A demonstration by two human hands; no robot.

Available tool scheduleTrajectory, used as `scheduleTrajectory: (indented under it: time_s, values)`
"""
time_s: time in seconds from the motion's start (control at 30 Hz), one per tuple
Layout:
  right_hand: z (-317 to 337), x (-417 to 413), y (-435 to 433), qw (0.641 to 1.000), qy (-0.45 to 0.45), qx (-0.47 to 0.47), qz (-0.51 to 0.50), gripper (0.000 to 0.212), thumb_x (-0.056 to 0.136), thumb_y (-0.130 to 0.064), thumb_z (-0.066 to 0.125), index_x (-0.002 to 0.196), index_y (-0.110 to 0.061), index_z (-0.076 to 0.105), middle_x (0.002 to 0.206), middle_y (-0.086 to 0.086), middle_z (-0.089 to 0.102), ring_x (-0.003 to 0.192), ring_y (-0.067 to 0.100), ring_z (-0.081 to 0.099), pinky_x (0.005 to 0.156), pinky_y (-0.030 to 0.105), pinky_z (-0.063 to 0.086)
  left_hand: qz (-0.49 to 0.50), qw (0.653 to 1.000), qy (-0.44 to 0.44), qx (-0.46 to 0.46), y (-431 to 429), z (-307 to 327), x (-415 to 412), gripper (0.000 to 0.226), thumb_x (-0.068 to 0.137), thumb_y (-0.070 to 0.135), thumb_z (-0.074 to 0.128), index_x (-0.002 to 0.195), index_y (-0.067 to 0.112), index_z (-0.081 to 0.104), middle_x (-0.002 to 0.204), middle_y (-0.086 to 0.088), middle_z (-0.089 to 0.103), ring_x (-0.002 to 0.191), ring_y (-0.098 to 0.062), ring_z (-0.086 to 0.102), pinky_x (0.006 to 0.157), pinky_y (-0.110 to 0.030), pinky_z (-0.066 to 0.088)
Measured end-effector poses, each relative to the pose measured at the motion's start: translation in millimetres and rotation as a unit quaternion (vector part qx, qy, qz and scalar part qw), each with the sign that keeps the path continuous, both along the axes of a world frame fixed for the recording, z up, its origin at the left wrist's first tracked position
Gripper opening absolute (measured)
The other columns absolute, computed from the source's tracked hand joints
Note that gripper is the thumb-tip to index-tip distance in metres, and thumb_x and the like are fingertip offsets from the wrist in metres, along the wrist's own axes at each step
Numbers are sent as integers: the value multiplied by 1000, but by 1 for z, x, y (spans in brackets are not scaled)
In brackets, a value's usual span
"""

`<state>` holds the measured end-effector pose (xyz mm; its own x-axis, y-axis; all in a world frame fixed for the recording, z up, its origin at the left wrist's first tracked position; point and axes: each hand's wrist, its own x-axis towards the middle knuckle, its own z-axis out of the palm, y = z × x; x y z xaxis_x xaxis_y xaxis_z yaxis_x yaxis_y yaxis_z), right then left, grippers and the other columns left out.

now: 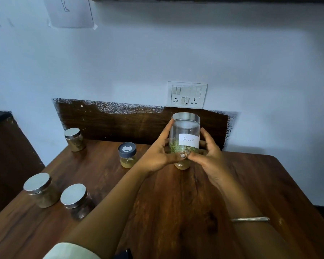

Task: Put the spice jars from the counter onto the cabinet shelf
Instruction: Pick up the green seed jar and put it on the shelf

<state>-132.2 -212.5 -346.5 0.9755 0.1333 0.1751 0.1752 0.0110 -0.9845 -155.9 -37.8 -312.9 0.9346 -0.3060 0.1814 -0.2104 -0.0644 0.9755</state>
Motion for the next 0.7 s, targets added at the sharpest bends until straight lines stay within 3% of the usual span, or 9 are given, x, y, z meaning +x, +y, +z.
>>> scheduleTrajectory:
  time_s: [0.07, 0.1, 0.17, 0.23, 0.3, 0.37, 0.5, 0.6, 0.7]
  values:
    - [3, -2, 0, 1000, 17, 3, 10, 111, 54, -30, 89, 146, -28, 26, 119, -1, 60, 109, 16, 61, 82, 33, 55, 16, 1000, 13, -17, 1, 0, 0, 100, 78, -6, 67, 147, 39, 12, 127, -13, 52, 111, -27, 59, 90, -45, 53]
    - [5, -2, 0, 999, 23, 2, 29, 108, 50, -37, 90, 143, -31, 35, 119, 1, 62, 110, 18, 62, 87, 37, 54, 18, 999, 23, -30, 2, 0, 0, 99, 78, -8, 66, 147, 37, 13, 126, -15, 53, 110, -29, 60, 90, -47, 52]
    - [7, -3, -1, 997, 27, -4, 72, 78, 55, -35, 85, 125, -45, 51, 113, 2, 68, 107, 20, 64, 89, 40, 53, 20, 998, 38, -49, 3, -3, 0, 97, 78, -12, 62, 148, 33, 13, 122, -12, 54, 105, -26, 62, 89, -46, 53]
    - [8, -3, -2, 995, 39, -7, 94, 66, 63, -24, 79, 113, -56, 53, 106, 3, 71, 103, 20, 66, 89, 38, 53, 21, 997, 46, -57, 5, -5, -1, 94, 80, -15, 58, 149, 29, 12, 119, -9, 55, 102, -23, 62, 89, -46, 53]
    - [8, -3, -6, 993, 41, -22, 104, 72, 64, -17, 79, 113, -61, 49, 102, 3, 73, 101, 20, 67, 87, 35, 54, 17, 997, 46, -56, 8, -7, -2, 92, 81, -17, 55, 149, 27, 11, 121, -11, 53, 103, -23, 61, 89, -46, 52]
    - [13, -5, -6, 992, 37, -41, 114, 86, 63, -20, 83, 127, -55, 38, 102, 2, 73, 100, 19, 68, 83, 31, 55, 10, 998, 41, -51, 12, -8, -3, 92, 82, -17, 54, 149, 28, 9, 124, -12, 51, 103, -21, 61, 88, -42, 54]
    - [22, -12, 1, 992, 19, -69, 105, 95, 60, -26, 77, 136, -49, 24, 97, -3, 74, 96, 12, 69, 76, 21, 55, -2, 1000, 15, -6, 19, -8, -4, 95, 84, -12, 55, 149, 32, 0, 134, -6, 45, 103, -11, 59, 75, -25, 55]
    - [24, -13, 8, 992, 12, -95, 85, 104, 60, -29, 77, 145, -41, 18, 103, -4, 72, 99, 6, 67, 73, 17, 54, 7, 996, -29, 80, 29, -8, -5, 93, 88, 0, 57, 148, 30, -9, 141, -1, 42, 117, -10, 53, 91, -24, 50]
    - [28, -16, 16, 987, 3, -137, 84, 109, 59, -38, 76, 147, -43, 10, 121, 0, 65, 110, 9, 61, 90, 27, 51, 14, 983, -84, 165, 42, -4, -7, 94, 89, 10, 59, 147, 25, -14, 137, -1, 48, 117, -11, 54, 98, -27, 47]
